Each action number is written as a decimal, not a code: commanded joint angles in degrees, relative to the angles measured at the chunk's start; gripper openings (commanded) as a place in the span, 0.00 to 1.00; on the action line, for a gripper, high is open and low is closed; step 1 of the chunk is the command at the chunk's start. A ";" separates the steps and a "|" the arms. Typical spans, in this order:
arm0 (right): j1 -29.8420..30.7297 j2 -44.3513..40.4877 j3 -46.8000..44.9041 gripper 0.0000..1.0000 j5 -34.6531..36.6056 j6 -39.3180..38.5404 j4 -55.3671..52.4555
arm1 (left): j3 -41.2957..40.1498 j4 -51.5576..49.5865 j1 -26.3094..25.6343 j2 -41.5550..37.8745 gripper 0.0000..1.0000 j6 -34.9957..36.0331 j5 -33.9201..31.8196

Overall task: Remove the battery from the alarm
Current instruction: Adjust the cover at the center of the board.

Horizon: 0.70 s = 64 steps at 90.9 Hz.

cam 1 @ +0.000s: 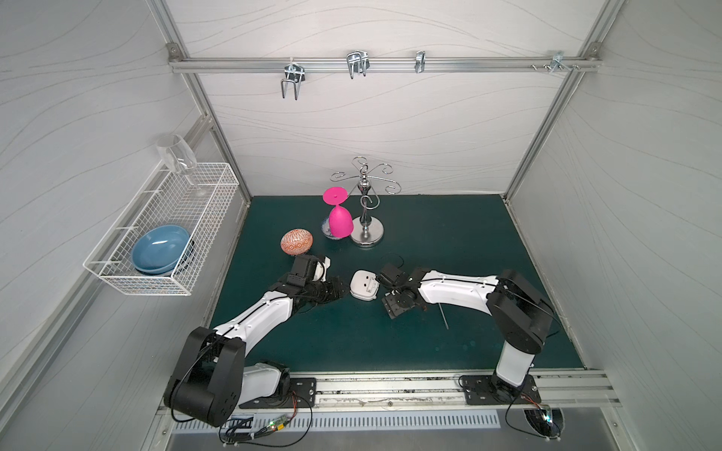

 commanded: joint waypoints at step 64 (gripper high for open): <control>-5.05 -15.54 -12.74 0.76 -5.13 -0.17 -0.69 | 0.00 0.88 0.18 0.03 0.61 -0.10 0.09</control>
